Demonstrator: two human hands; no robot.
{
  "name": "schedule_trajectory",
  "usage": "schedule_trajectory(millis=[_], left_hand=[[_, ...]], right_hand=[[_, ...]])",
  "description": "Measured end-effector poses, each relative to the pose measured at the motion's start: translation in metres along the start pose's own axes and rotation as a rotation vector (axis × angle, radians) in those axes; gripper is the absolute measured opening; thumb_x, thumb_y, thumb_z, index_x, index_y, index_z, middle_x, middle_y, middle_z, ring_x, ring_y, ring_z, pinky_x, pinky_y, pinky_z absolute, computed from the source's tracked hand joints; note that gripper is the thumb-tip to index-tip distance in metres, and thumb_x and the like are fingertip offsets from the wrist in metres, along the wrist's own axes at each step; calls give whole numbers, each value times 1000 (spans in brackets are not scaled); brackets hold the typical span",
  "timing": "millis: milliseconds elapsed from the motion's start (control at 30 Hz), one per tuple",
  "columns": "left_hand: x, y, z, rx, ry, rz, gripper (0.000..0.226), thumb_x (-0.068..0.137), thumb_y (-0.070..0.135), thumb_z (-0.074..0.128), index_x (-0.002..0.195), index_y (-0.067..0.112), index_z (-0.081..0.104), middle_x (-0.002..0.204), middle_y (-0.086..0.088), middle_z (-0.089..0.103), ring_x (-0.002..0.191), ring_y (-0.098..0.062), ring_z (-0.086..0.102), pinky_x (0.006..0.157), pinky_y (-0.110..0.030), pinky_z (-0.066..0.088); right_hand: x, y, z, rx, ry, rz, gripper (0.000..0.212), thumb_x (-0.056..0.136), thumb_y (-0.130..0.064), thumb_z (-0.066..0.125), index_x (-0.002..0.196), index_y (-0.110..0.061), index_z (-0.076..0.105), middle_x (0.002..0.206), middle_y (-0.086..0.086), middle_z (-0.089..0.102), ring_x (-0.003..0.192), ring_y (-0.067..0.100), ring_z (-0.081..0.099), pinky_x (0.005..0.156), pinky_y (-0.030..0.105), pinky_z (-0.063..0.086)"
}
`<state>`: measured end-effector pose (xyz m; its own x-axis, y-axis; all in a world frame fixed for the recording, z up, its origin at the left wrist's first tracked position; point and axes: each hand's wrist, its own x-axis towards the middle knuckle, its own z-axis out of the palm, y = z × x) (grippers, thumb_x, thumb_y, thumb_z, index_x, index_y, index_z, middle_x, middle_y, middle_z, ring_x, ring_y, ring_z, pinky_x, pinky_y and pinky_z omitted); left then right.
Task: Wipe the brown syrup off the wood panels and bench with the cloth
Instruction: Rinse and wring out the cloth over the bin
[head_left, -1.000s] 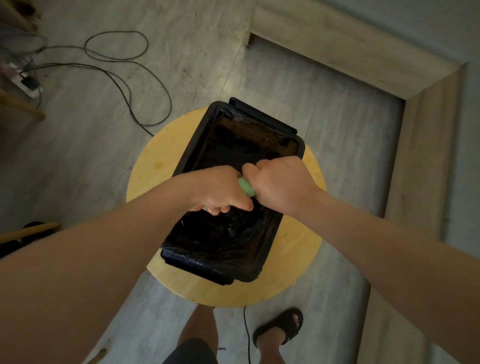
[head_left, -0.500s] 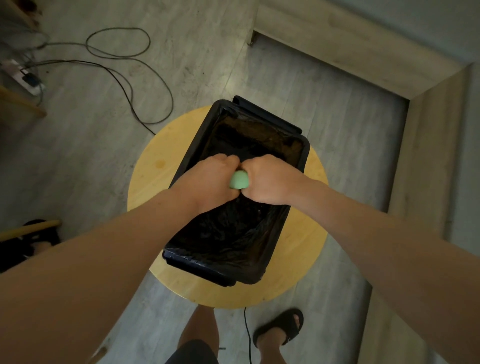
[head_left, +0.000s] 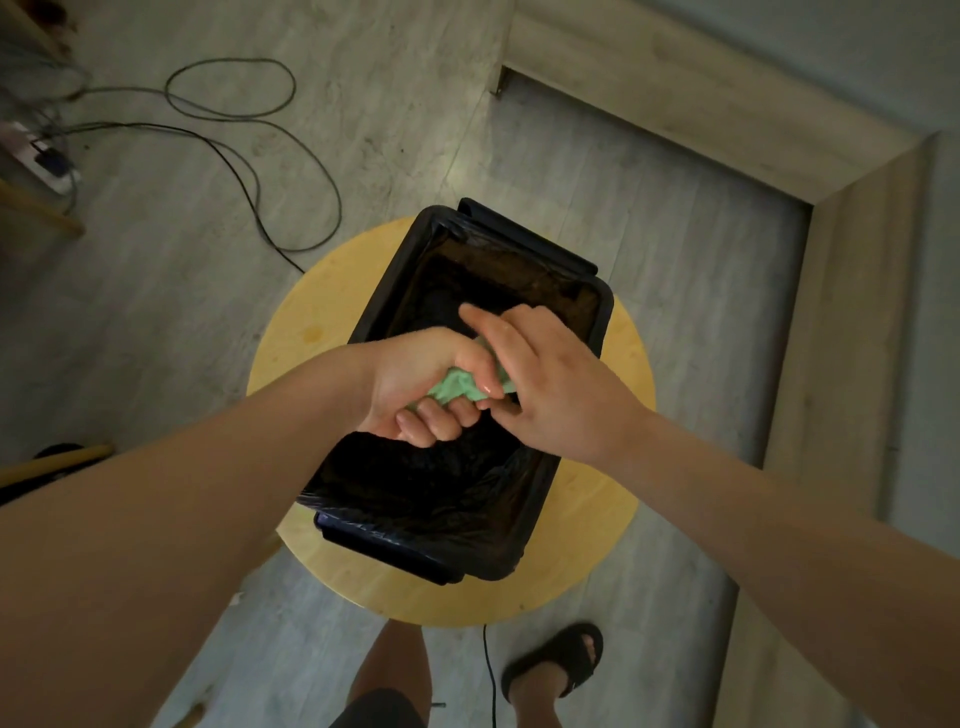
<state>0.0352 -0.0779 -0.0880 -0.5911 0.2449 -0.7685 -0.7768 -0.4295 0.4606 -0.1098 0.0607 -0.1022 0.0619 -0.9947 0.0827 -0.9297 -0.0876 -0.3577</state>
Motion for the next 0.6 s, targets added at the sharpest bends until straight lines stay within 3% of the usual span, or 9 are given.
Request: schedule_trajectory(millis=[100,167,200,267,333,400,500,600], left_hand=[[1,10,12,191,33,24,30,90,31,70,74,19,47,63,3,35,49,-11,22,40,-22,15],[7,12,14,448,169,6,39,86,34,78,70,18,47,57,1,38,47,-16,27,43,-26,20],[11,11,14,630,267,-1,40,86,32,79,68,16,47,55,-1,41,46,-18,32,44,-27,26],[21,5,11,996,492,39,34,89,23,68,65,12,46,57,-2,49,47,-19,43,48,-29,36],[28,-1,10,1193,687,110,26,91,19,57,67,16,48,65,-1,52,53,-19,48,52,-31,39],[27,-5,10,1263,825,146,25,94,18,54,70,20,47,70,-1,51,57,-20,49,54,-31,39],[26,-5,8,1382,902,178,23,94,19,55,74,22,44,72,0,47,57,-20,47,55,-33,39],[27,-6,4,1456,904,192,9,93,19,55,85,20,52,71,2,45,55,-19,44,55,-34,39]], right_hand=[[9,4,-5,-189,28,56,66,90,-32,64,150,-8,48,89,5,57,77,22,56,58,39,48],[13,4,-5,-339,-11,49,35,79,-25,69,109,-8,68,70,4,56,55,25,56,42,29,35],[16,2,-6,-370,-44,52,21,70,-19,74,86,-9,63,61,4,53,46,27,52,40,24,27],[26,-2,-5,-331,-220,132,30,68,-14,76,67,-15,46,54,-1,44,42,25,42,44,22,19],[36,-7,-4,-253,-409,295,31,81,-17,67,65,-19,41,61,-3,45,51,21,44,45,27,29],[47,-10,-3,-89,-533,458,22,84,-17,63,66,-20,50,67,1,55,59,22,55,49,30,41],[55,-8,2,128,-621,573,12,81,-12,63,69,-12,62,69,6,62,61,25,60,49,31,43],[56,-3,11,238,-690,618,15,81,-11,62,66,-11,58,66,7,56,58,24,53,50,32,38]])
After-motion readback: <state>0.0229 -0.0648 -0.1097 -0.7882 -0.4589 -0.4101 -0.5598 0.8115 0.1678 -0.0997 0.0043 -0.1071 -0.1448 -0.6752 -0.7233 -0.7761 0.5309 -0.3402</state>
